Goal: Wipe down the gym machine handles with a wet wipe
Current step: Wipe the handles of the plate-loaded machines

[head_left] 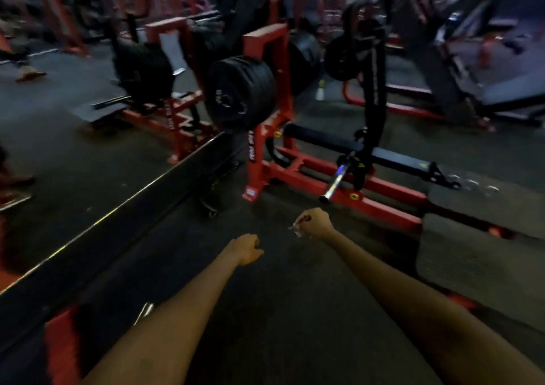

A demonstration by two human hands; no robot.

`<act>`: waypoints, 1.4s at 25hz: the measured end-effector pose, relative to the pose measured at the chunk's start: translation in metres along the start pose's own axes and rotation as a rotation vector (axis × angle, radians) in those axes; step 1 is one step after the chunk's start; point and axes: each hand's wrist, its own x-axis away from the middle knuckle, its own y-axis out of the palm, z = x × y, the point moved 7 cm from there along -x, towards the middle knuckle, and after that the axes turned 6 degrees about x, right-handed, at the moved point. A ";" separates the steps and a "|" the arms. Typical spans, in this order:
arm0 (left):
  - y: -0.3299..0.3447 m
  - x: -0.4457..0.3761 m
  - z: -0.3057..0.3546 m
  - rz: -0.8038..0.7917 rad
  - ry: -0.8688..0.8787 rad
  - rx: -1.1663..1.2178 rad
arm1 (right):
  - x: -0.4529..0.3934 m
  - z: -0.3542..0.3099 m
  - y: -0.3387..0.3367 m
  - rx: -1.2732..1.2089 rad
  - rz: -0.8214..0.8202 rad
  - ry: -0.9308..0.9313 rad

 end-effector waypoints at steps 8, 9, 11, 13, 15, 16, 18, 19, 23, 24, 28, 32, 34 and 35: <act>0.061 -0.050 0.119 -0.218 0.368 -0.157 | 0.059 0.120 -0.054 -0.046 0.215 0.311; 0.068 -0.051 0.133 -0.235 0.400 -0.173 | 0.067 0.132 -0.060 -0.047 0.230 0.335; 0.081 -0.053 0.157 -0.267 0.445 -0.190 | 0.078 0.153 -0.073 -0.045 0.261 0.371; 0.090 -0.057 0.180 -0.291 0.468 -0.206 | 0.086 0.171 -0.089 -0.027 0.280 0.387; 0.095 -0.061 0.203 -0.291 0.473 -0.227 | 0.091 0.186 -0.108 -0.004 0.299 0.392; 0.096 -0.064 0.214 -0.284 0.475 -0.234 | 0.093 0.193 -0.117 -0.002 0.310 0.392; 0.099 -0.070 0.239 -0.263 0.481 -0.226 | 0.094 0.208 -0.136 -0.014 0.316 0.385; 0.100 -0.072 0.251 -0.251 0.483 -0.219 | 0.093 0.215 -0.146 -0.016 0.311 0.381; 0.090 -0.088 0.282 -0.177 0.435 -0.162 | 0.068 0.230 -0.184 0.029 0.291 0.291; 0.086 -0.093 0.285 -0.152 0.418 -0.144 | 0.060 0.227 -0.192 0.045 0.292 0.249; 0.069 -0.113 0.292 -0.041 0.331 -0.152 | 0.018 0.217 -0.209 0.077 0.242 0.124; 0.039 -0.150 0.304 0.039 0.285 -0.152 | -0.036 0.207 -0.234 0.072 0.257 0.042; 0.020 -0.178 0.315 0.079 0.270 -0.131 | -0.068 0.199 -0.255 0.062 0.262 -0.003; 0.010 -0.196 0.325 0.102 0.275 -0.148 | -0.086 0.196 -0.268 0.067 0.274 -0.023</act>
